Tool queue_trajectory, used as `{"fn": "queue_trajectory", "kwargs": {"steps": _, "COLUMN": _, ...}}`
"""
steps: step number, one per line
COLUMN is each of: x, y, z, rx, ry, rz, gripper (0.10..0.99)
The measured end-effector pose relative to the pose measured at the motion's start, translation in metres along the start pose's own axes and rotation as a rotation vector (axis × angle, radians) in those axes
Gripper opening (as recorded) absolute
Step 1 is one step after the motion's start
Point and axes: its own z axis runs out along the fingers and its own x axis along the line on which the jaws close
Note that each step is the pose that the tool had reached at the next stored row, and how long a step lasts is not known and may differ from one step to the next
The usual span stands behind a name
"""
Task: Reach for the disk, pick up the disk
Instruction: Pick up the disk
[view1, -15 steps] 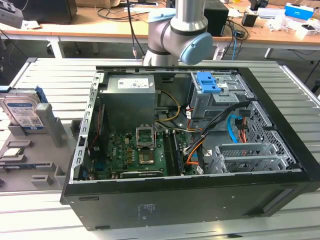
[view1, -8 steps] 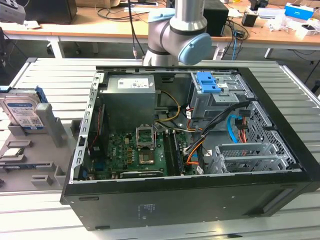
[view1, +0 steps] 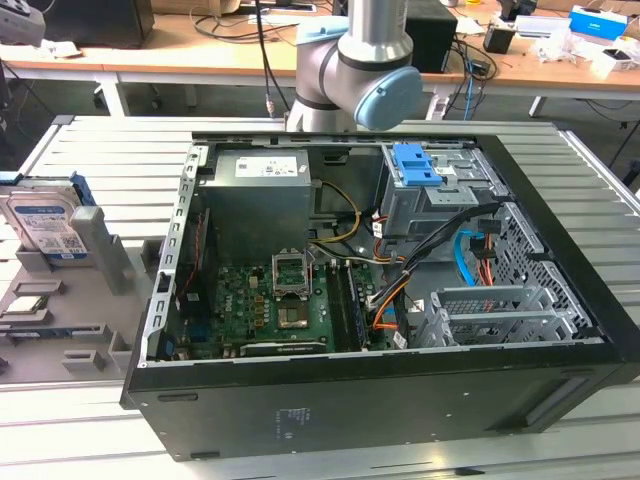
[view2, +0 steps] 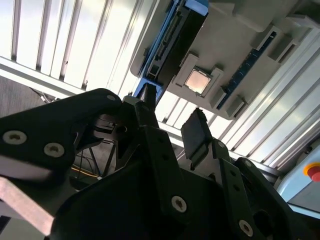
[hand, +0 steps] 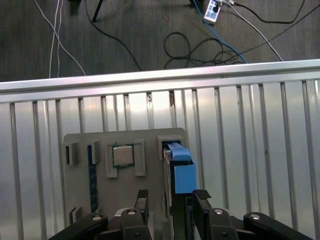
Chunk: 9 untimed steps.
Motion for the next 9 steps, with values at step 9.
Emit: {"fn": "queue_trajectory", "kwargs": {"steps": 9, "x": -0.0018, "y": 0.0008, "z": 0.0043, "rx": 0.0, "ry": -0.0007, "rz": 0.0, "gripper": 0.482}}
